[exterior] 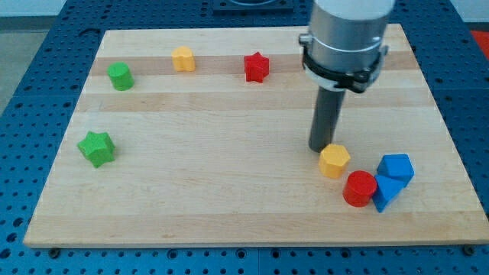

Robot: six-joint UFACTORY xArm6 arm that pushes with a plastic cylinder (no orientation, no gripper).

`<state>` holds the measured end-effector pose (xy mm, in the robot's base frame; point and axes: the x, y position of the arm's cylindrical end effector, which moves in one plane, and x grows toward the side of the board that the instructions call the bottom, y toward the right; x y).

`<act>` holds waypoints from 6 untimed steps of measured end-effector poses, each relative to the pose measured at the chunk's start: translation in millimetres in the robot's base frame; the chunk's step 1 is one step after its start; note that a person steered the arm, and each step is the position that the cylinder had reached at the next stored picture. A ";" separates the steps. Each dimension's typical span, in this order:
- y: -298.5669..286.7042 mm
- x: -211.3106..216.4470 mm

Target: Slide the yellow hexagon to the blue cube

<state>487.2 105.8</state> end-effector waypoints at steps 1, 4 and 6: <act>16.5 5.9; -39.4 12.7; 6.3 20.6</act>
